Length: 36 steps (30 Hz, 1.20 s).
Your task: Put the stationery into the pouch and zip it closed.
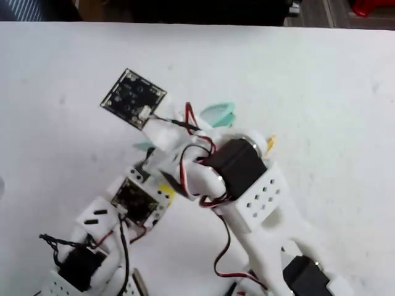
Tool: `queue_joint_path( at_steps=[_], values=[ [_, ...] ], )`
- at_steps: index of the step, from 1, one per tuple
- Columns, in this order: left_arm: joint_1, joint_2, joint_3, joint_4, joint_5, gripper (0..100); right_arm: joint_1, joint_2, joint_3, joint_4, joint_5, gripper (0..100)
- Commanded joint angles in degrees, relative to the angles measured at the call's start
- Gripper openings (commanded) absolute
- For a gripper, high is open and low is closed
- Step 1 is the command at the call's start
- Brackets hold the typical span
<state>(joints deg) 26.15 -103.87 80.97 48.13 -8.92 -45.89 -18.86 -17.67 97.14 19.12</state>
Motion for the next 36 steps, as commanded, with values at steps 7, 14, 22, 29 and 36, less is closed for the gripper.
queue_joint_path(
  at_steps=[7, 14, 22, 29, 36],
  values=[
    [-1.01, -0.75, -0.18, -1.85, -0.18, 2, 3.74, -3.74, -15.47, 1.54, -4.66, 1.7],
    [-1.01, -0.75, -0.26, -1.85, -0.09, 2, 3.74, -11.21, -10.11, 1.36, -4.57, 1.7],
    [-1.01, -0.75, -0.26, -1.85, -0.18, 2, 3.47, -9.8, -8.26, 1.36, -3.78, 24.1],
    [-1.01, -0.75, -0.26, -1.93, -0.18, 2, -1.89, -9.89, 1.76, 1.45, 10.46, 18.0],
    [-1.01, -0.75, -0.26, -1.93, -0.18, 2, -1.98, -9.89, 4.4, 1.45, 12.13, 15.5]
  ],
)
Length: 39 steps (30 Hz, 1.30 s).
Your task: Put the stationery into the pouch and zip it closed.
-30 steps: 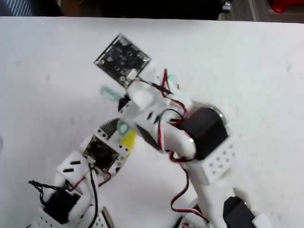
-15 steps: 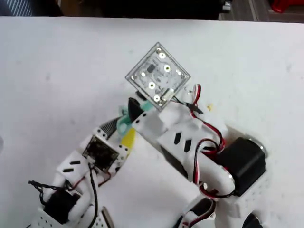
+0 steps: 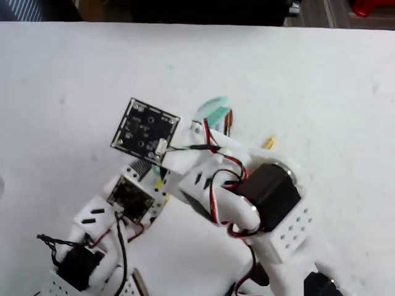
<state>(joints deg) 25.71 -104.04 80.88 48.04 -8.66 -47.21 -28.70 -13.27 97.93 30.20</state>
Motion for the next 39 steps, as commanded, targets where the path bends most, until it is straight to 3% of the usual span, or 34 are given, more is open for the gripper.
queue_joint_path(
  at_steps=[1, 10, 15, 22, 27, 30, 35, 39],
  values=[
    [-0.57, -0.57, -0.18, -1.85, -0.44, 2, -0.66, -0.04, 0.09, 0.66, 1.05, 15.4],
    [-0.57, -0.57, -0.18, -1.76, -0.44, 2, 0.48, 2.86, 0.18, -0.75, 1.05, 14.9],
    [-0.57, -0.57, -0.18, -1.76, -0.44, 2, 4.09, 5.05, 0.18, -0.66, 1.05, 1.6],
    [-0.57, -0.66, -0.53, -1.85, -0.44, 3, 6.29, 3.47, -0.26, -1.01, 1.05, 1.7],
    [-0.48, -0.66, -0.62, -1.85, 3.08, 17, 5.58, -0.04, -0.18, -1.19, 0.44, 1.7],
    [-0.57, -0.66, -0.7, -1.93, 9.67, 20, 4.26, -0.31, 0.09, -2.15, -3.6, 1.7],
    [-0.4, -0.66, -1.58, -2.55, 10.02, 20, 4.0, -0.48, 0.18, -5.58, -11.87, 1.7],
    [0.04, -0.66, -1.23, -5.8, 10.11, 15, 3.12, -0.31, 0.18, -5.93, -13.27, 1.7]
  ],
)
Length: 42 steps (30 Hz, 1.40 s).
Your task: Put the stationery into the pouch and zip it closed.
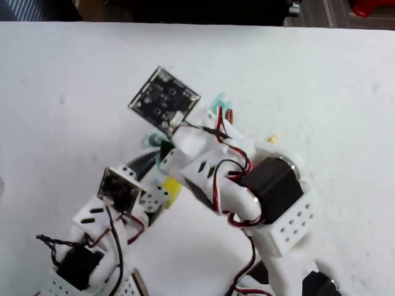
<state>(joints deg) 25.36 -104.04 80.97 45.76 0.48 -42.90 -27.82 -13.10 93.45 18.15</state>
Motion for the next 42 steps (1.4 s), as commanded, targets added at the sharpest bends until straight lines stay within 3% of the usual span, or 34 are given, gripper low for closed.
queue_joint_path(
  at_steps=[1, 7, 12, 24, 29, 34, 42],
  values=[
    [0.4, -0.66, -1.32, -4.22, 0.97, 15, -1.54, -1.19, 0.0, -1.45, -1.41, 1.7],
    [4.62, -0.66, -1.23, -5.27, 1.05, 14, -1.45, -1.1, 2.73, -4.35, -1.58, 1.7],
    [8.66, -0.66, -1.14, -5.19, 0.35, 2, -1.27, -1.63, 10.2, -8.92, -1.58, 1.7],
    [2.24, -0.66, -1.67, 1.32, -5.1, 2, -0.92, -1.8, 10.64, -11.74, -1.32, 1.7],
    [0.04, -0.66, -2.2, 1.41, -5.1, 2, 3.47, -1.54, 10.99, -14.37, -1.32, 1.7],
    [0.57, -0.66, -9.05, 10.02, -5.1, 2, 6.46, -1.54, 13.19, -17.27, -1.32, 1.7],
    [0.13, -0.66, -5.19, 6.68, -5.8, 2, 6.46, -1.71, 19.16, -20.0, -1.23, 1.7]
  ],
)
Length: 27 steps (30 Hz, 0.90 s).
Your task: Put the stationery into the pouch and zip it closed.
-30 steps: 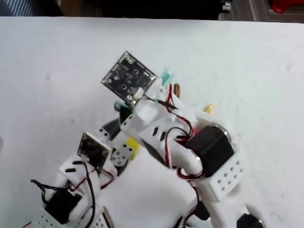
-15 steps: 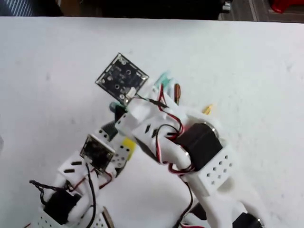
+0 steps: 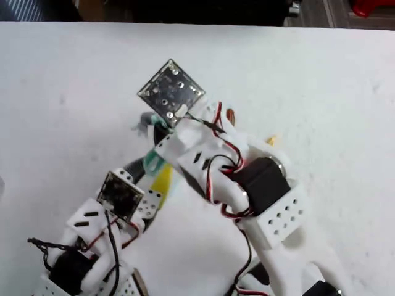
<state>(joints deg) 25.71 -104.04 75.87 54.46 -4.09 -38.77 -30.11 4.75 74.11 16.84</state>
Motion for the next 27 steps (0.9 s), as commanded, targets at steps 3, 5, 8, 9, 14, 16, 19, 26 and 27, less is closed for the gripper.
queue_joint_path(
  at_steps=[3, 5, 8, 9, 14, 16, 19, 26, 27],
  values=[
    [-0.22, -0.66, 0.35, -2.11, -4.13, 2, 2.33, 0.57, 1.49, -0.66, 0.09, 1.7],
    [-0.22, -0.66, 0.35, -2.02, -4.13, 2, 3.03, 0.57, 1.41, -0.66, 0.09, 1.7],
    [-0.22, -0.66, 0.35, -1.85, -4.31, 2, 5.49, 0.57, 1.49, -1.98, 0.09, 1.7],
    [-0.22, -0.66, 0.35, -1.85, -4.31, 2, 6.73, 0.57, 1.49, -2.42, -0.09, 1.7],
    [-0.22, -0.66, 0.35, -1.85, -4.31, 2, 10.68, 0.57, 1.49, -4.0, -0.26, 1.7],
    [-0.22, -0.66, 0.35, -1.85, -4.22, 2, 10.86, 0.57, 1.49, -4.26, -0.26, 1.7],
    [-0.22, -0.66, 0.35, -1.76, -4.22, 2, 10.95, 0.57, 1.49, -5.49, -0.26, 1.7],
    [-0.22, -0.66, 0.35, -1.76, -4.13, 2, 11.12, 0.66, 1.49, -8.31, 0.09, 1.7],
    [-0.22, -0.66, 0.35, -1.76, -4.13, 2, 11.12, 0.66, 1.49, -8.31, 0.09, 1.7]
  ],
)
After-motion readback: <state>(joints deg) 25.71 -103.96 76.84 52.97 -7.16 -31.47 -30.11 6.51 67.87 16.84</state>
